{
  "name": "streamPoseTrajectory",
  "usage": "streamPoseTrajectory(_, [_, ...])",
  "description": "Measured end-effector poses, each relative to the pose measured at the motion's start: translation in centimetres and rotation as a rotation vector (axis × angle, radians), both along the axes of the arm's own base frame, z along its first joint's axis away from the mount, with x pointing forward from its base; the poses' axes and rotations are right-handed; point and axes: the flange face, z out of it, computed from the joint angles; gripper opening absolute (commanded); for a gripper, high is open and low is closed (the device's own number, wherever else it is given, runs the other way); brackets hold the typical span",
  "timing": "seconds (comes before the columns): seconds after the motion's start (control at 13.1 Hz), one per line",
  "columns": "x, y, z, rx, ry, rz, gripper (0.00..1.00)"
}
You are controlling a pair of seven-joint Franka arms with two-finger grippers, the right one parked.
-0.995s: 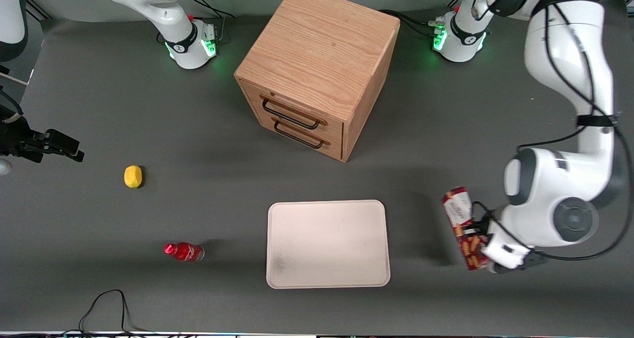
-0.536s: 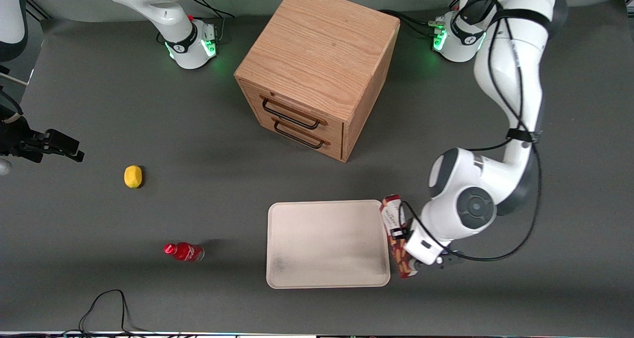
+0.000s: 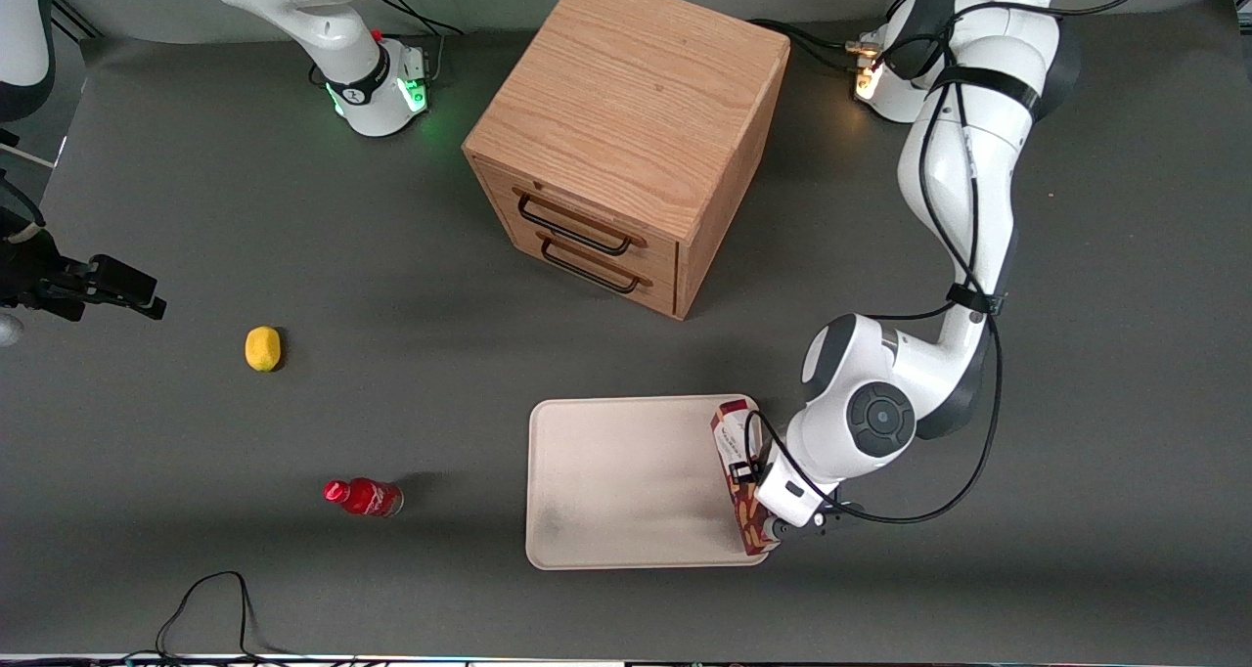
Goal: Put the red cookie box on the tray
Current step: 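Lower the box onto the white tray and open the left gripper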
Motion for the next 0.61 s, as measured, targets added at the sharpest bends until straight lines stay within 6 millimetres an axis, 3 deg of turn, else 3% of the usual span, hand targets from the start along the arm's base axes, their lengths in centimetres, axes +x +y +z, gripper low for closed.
streamPoseTrajectory(0.08, [0.0,-0.1,0.0,-0.001,-0.001,-0.001,0.05])
streamPoseTrajectory(0.15, [0.0,-0.1,0.0,-0.001,-0.002,-0.001,0.26])
streamPoseTrajectory(0.23, [0.0,-0.1,-0.1,-0.003,-0.007,0.0,0.57])
streamPoseTrajectory(0.31, [0.1,-0.2,-0.5,-0.006,-0.013,0.002,0.99])
streamPoseTrajectory(0.61, [0.2,-0.3,-1.5,-0.012,-0.023,0.007,1.0])
